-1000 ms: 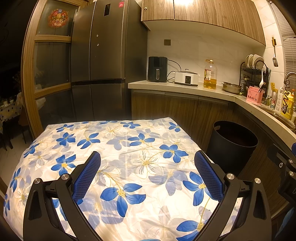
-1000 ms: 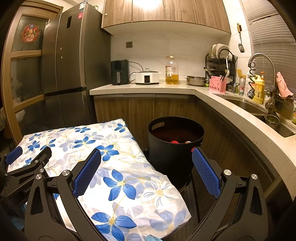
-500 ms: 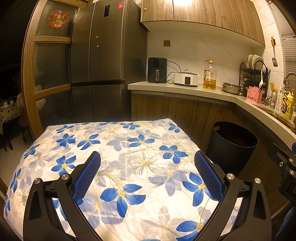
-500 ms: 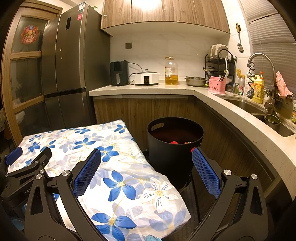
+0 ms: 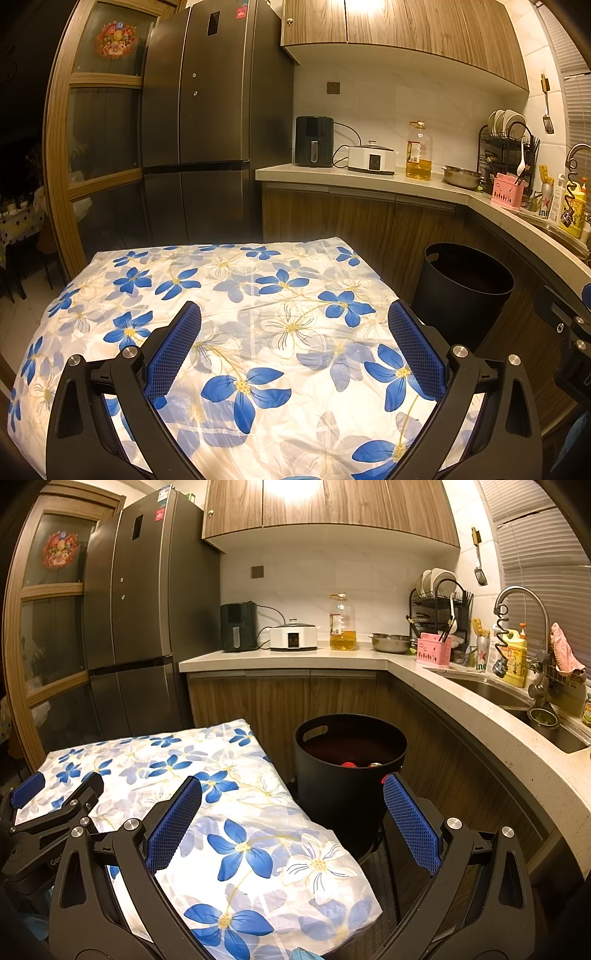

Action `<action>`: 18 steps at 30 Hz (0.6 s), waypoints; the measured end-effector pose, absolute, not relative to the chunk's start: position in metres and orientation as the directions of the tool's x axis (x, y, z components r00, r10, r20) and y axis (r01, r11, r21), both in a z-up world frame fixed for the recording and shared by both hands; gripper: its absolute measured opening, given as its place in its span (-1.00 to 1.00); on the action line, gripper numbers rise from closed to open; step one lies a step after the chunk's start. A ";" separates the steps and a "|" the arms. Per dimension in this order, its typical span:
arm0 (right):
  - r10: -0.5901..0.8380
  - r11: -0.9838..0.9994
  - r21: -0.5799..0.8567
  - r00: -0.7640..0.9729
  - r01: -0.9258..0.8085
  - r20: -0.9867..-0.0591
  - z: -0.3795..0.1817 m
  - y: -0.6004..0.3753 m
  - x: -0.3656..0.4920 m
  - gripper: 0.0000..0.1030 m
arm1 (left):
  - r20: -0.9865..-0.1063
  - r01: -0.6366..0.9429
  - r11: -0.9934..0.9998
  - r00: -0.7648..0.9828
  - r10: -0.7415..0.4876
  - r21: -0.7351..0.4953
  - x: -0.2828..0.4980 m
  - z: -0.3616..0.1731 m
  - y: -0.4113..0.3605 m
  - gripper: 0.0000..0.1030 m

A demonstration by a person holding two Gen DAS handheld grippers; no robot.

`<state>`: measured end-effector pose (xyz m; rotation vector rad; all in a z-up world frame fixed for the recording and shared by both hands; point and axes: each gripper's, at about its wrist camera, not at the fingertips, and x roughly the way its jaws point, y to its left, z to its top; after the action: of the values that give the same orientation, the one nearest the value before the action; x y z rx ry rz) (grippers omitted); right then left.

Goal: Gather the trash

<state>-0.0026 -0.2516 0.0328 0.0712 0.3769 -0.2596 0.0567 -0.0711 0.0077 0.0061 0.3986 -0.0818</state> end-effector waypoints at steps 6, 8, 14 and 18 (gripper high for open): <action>-0.237 0.964 0.021 0.897 0.264 -0.372 0.033 -0.251 -0.003 0.89 | -0.385 0.077 0.997 0.920 -0.075 -0.010 0.056 0.008 -0.071 0.88; -0.236 0.965 0.021 0.898 0.262 -0.372 0.034 -0.251 -0.002 0.89 | -0.385 0.078 0.997 0.920 -0.076 -0.011 0.056 0.008 -0.071 0.88; -0.236 0.965 0.021 0.898 0.263 -0.372 0.033 -0.250 -0.003 0.89 | -0.383 0.076 0.997 0.921 -0.073 -0.006 0.058 0.008 -0.071 0.88; -0.235 0.965 0.023 0.898 0.262 -0.373 0.034 -0.248 -0.001 0.89 | -0.382 0.074 0.997 0.922 -0.071 -0.005 0.058 0.007 -0.070 0.88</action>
<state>-0.0013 -0.2476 0.0336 0.0735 0.3774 -0.2574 0.0581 -0.0705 0.0073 0.0094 0.3915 -0.0745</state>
